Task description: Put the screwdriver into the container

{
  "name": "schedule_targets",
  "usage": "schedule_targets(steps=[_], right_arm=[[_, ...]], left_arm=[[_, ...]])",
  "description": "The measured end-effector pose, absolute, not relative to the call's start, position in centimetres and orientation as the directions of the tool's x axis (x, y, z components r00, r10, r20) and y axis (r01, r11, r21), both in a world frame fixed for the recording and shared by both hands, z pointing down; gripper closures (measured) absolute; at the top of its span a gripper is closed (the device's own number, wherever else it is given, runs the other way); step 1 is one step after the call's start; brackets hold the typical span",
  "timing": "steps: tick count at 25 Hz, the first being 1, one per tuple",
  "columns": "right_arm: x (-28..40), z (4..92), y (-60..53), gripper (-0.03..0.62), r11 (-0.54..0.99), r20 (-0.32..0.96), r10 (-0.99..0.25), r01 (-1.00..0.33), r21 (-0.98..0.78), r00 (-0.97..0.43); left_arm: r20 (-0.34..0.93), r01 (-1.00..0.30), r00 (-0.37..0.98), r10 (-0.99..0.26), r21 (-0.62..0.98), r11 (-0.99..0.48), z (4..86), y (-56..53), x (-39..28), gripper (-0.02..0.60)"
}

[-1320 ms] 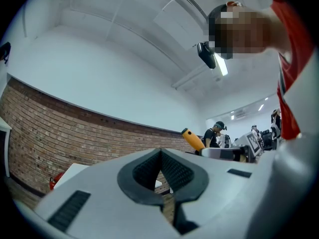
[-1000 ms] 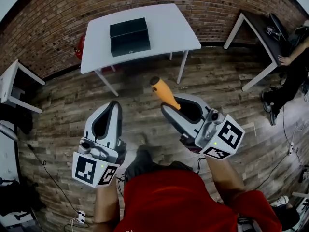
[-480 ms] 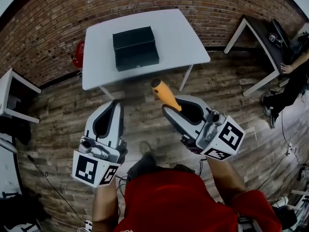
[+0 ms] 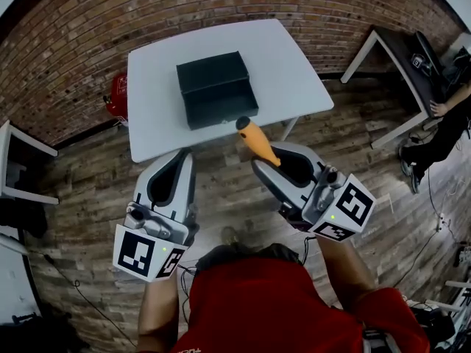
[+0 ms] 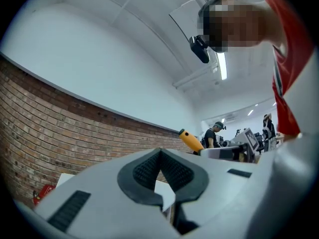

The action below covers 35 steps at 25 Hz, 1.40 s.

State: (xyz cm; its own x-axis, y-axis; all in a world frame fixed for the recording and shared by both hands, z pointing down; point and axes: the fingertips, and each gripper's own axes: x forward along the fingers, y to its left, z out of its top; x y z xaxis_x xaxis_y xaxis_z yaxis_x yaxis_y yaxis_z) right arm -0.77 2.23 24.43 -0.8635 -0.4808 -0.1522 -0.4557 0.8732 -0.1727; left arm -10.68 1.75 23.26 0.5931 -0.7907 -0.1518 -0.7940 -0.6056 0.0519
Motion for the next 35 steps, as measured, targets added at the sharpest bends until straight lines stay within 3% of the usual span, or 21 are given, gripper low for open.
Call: schedule_targets(steps=[17, 35], right_arm=[[-3.5, 25.5, -6.1, 0.507, 0.856, -0.080, -0.509, -0.494, -0.153, -0.857], [-2.7, 27.3, -18.7, 0.507, 0.923, -0.011, -0.382, -0.381, -0.059, -0.924]], left_arm=[[-0.142, -0.783, 0.602, -0.786, 0.088, -0.616, 24.6, -6.7, -13.9, 0.569], [-0.153, -0.861, 0.497, -0.854, 0.040, -0.507, 25.4, -17.9, -12.2, 0.569]])
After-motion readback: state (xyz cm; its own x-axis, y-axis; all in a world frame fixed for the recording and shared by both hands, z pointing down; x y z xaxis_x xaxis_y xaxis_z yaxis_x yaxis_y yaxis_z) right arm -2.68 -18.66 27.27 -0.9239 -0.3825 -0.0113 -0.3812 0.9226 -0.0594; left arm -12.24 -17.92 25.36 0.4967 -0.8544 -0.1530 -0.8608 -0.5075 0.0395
